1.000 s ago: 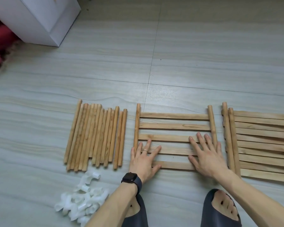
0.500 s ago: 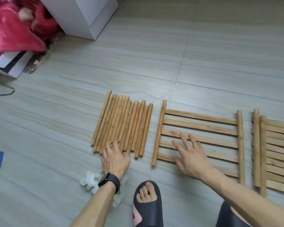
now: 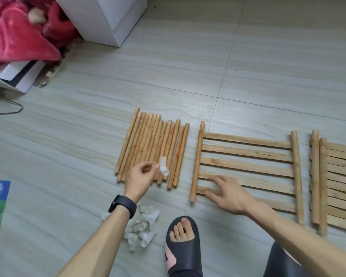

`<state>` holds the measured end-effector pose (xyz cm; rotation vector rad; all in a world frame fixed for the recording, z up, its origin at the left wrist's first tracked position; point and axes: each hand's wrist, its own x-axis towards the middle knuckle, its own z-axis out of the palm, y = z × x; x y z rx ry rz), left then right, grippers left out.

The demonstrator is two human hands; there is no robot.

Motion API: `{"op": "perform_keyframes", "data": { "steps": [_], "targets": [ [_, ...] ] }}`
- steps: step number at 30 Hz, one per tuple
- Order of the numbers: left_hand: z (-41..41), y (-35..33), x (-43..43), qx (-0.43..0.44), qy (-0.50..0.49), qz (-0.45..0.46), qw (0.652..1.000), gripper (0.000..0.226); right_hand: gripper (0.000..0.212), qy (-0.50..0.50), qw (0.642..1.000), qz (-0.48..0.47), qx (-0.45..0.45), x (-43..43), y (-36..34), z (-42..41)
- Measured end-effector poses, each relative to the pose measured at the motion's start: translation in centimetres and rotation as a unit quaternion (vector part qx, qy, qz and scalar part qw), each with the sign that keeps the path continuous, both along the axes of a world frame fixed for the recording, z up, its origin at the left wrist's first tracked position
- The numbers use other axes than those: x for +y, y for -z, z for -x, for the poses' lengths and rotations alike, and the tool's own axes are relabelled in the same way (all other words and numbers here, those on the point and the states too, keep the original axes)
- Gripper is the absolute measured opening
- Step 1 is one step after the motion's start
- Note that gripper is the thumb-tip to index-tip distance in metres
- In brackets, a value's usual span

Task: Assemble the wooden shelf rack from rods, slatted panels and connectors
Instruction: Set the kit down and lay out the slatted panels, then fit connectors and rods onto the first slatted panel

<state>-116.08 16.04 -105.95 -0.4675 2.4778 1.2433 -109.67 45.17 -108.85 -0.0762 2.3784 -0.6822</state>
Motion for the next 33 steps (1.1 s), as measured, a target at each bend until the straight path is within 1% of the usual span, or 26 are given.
{"op": "perform_keyframes", "data": {
  "steps": [1,2,3,4,5,6,7,8,9,11,15,17,19,20,21,23,25,28,30,31,32,33],
  "targets": [
    [0.7,-0.5,1.5,-0.005,-0.004,-0.059,0.998,0.019,0.058,0.077,0.995,0.068,0.002,-0.1,-0.8,0.6],
    [1.4,-0.8,3.1,-0.019,-0.005,-0.116,0.993,0.018,0.048,0.16,0.976,0.147,-0.01,-0.3,-1.5,1.2],
    [1.9,-1.0,4.8,-0.039,-0.005,-0.166,0.985,0.017,0.039,0.239,0.943,0.229,-0.036,-0.4,-2.3,1.7],
    [2.2,-1.0,6.5,-0.059,-0.001,-0.204,0.977,0.017,0.036,0.3,0.901,0.304,-0.068,-0.3,-2.9,2.2],
    [2.4,-0.8,8.3,-0.071,0.006,-0.228,0.971,0.019,0.038,0.345,0.86,0.365,-0.091,-0.2,-3.4,2.5],
    [2.5,-0.5,10.0,-0.071,0.014,-0.239,0.968,0.02,0.041,0.375,0.83,0.401,-0.096,0.1,-3.7,2.8],
    [2.5,-0.1,11.5,-0.064,0.024,-0.245,0.967,0.021,0.042,0.397,0.814,0.415,-0.086,0.5,-3.7,3.0],
    [2.5,0.4,12.9,-0.056,0.032,-0.25,0.966,0.022,0.041,0.411,0.81,0.413,-0.068,1.1,-3.5,3.2],
    [2.5,0.7,14.1,-0.054,0.04,-0.255,0.965,0.023,0.036,0.42,0.815,0.396,-0.047,1.7,-3.3,3.3],
    [2.6,1.4,15.9,-0.071,0.062,-0.266,0.959,0.025,0.018,0.42,0.837,0.351,-0.014,3.3,-2.5,3.5],
    [3.2,2.6,17.4,-0.122,0.07,-0.286,0.948,0.026,0.014,0.411,0.856,0.313,0.019,5.6,-0.9,3.4],
    [3.4,2.9,17.7,-0.128,0.081,-0.295,0.944,0.026,0.012,0.416,0.852,0.316,0.025,6.1,-0.2,3.5],
    [3.7,3.2,18.1,-0.118,0.093,-0.301,0.942,0.025,0.011,0.429,0.834,0.346,-0.003,6.5,0.0,3.9],
    [3.9,3.4,18.3,-0.11,0.097,-0.305,0.941,0.025,0.013,0.429,0.836,0.343,-0.011,6.7,0.1,4.1],
    [4.2,3.5,18.4,-0.103,0.1,-0.308,0.941,0.025,0.017,0.422,0.85,0.316,-0.005,7.0,0.1,4.5],
    [5.0,3.5,18.7,-0.087,0.114,-0.296,0.944,0.025,0.031,0.372,0.903,0.215,0.019,7.6,0.1,5.6],
    [6.2,3.5,19.0,-0.075,0.127,-0.275,0.95,0.023,0.037,0.315,0.936,0.151,0.051,7.8,-0.5,7.0],
    [8.1,3.4,19.4,-0.062,0.152,-0.274,0.948,0.021,0.031,0.239,0.959,0.119,0.098,8.1,-1.0,9.6],
    [9.0,3.6,19.6,-0.038,0.135,-0.271,0.952,0.016,0.028,0.225,0.965,0.1,0.094,8.1,-1.1,11.3],
    [9.3,3.9,19.6,-0.018,0.113,-0.254,0.961,0.017,0.03,0.226,0.966,0.097,0.084,8.1,-0.9,12.1],
    [9.5,4.4,19.5,0.011,0.094,-0.213,0.972,0.022,0.033,0.229,0.966,0.098,0.073,8.1,-0.8,13.0],
    [9.4,5.1,19.3,0.048,0.091,-0.148,0.984,0.031,0.034,0.232,0.965,0.1,0.065,8.1,-0.6,14.0]
  ]
}}
